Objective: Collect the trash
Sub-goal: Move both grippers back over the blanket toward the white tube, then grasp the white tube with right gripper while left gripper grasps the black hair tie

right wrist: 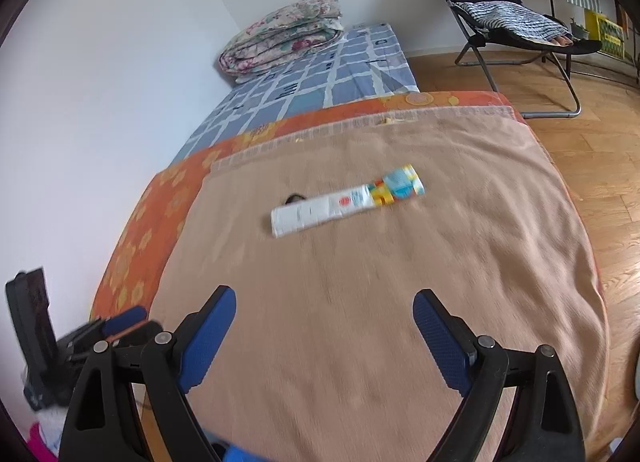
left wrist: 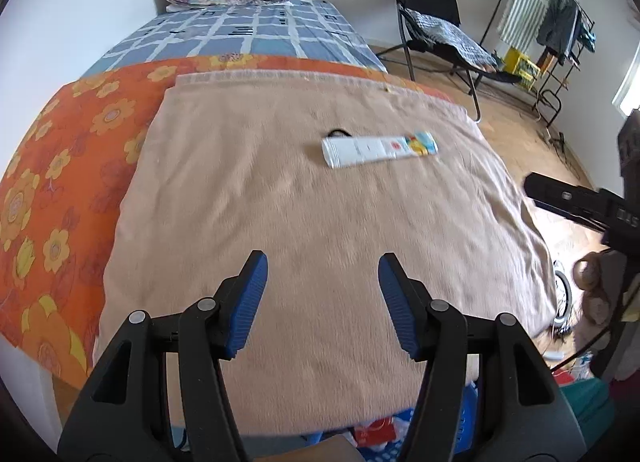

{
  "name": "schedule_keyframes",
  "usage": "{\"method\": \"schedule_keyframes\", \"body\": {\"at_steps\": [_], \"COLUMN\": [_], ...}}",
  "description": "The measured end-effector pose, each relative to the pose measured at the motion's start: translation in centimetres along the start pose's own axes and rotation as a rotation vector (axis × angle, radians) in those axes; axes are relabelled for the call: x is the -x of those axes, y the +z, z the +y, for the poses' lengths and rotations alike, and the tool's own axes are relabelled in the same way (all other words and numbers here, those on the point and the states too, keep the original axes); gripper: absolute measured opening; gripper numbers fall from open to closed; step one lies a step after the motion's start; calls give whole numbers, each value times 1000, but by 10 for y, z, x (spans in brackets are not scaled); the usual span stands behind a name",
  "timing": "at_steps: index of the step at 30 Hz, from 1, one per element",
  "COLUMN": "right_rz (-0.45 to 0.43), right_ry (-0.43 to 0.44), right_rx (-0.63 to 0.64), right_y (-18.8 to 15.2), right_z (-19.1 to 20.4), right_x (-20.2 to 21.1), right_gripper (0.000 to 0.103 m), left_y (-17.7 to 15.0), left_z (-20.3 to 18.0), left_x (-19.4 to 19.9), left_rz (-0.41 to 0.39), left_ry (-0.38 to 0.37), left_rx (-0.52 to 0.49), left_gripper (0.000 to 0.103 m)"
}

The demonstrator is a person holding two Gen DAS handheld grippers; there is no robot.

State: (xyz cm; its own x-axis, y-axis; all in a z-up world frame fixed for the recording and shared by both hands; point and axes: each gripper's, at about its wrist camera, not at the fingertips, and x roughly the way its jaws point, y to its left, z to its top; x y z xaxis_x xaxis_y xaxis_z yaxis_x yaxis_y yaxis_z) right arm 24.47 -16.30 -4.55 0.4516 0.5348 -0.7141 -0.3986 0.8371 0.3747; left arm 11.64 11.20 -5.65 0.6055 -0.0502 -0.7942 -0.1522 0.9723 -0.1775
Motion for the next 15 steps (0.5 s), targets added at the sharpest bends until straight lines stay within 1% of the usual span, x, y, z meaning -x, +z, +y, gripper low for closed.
{"method": "schedule_keyframes", "body": {"at_steps": [2, 6, 8, 11, 15], "right_rz": [-2, 39, 60, 86, 106], "right_ry": [-14, 11, 12, -8, -24], "right_rx": [-13, -99, -121, -142, -221], "right_y": [13, 36, 42, 52, 60], "right_z": [1, -4, -6, -10, -19], "right_x": [-17, -58, -76, -106, -139], "right_gripper": [92, 91, 91, 88, 86], "left_y": [9, 24, 29, 32, 35], "left_z": [1, 3, 8, 16, 23], "left_x": [-7, -23, -31, -45, -59], "left_rz": [-3, 0, 4, 15, 26], "left_ry": [-4, -11, -26, -31, -45], "left_rx": [-1, 0, 16, 29, 59], "left_gripper": [59, 59, 59, 59, 59]}}
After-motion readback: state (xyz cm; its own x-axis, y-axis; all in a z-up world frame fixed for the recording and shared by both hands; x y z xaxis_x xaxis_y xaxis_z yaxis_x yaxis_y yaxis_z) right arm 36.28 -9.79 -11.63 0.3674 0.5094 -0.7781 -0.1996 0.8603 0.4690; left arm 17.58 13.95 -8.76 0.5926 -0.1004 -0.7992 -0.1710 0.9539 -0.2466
